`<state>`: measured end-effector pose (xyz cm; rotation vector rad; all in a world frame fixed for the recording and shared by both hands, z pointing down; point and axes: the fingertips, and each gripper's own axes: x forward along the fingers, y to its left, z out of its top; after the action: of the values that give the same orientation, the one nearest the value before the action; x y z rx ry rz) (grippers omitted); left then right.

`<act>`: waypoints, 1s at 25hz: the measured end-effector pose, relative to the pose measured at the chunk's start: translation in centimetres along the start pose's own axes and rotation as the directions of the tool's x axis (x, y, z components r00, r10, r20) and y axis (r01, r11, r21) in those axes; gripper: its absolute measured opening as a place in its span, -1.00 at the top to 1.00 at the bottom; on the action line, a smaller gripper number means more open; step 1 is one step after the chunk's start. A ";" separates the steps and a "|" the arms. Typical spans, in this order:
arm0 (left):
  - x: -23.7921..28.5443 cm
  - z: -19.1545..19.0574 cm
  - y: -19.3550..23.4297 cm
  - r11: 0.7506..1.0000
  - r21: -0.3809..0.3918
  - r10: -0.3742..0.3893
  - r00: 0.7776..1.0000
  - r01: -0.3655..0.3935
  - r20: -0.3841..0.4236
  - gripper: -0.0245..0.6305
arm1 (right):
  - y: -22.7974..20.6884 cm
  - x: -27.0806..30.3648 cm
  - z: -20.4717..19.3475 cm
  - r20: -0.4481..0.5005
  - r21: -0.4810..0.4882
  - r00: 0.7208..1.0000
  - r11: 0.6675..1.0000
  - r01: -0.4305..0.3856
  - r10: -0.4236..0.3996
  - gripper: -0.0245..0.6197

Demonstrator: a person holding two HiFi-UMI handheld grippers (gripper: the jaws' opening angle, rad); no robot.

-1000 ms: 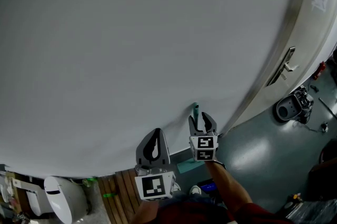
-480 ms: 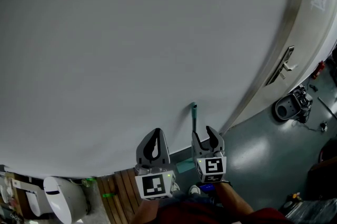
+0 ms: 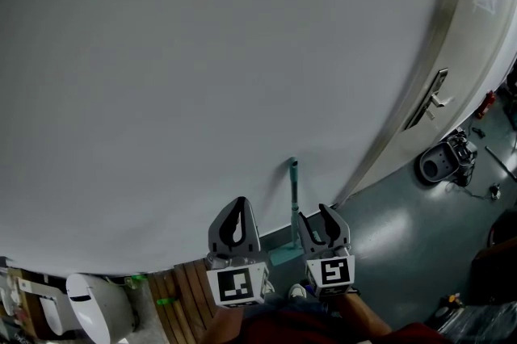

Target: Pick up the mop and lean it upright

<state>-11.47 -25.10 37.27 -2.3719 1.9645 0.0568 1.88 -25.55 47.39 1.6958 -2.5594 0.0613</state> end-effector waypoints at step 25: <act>0.4 0.3 -0.8 1.000 -0.025 -0.014 1.000 0.015 0.009 0.88 | 0.1 -0.8 10.9 0.102 0.053 0.994 0.998 -0.044 0.038 0.86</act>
<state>-10.61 -25.29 36.97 -2.3966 1.9542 0.0905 1.64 -25.56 36.50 1.7075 -2.6900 0.0503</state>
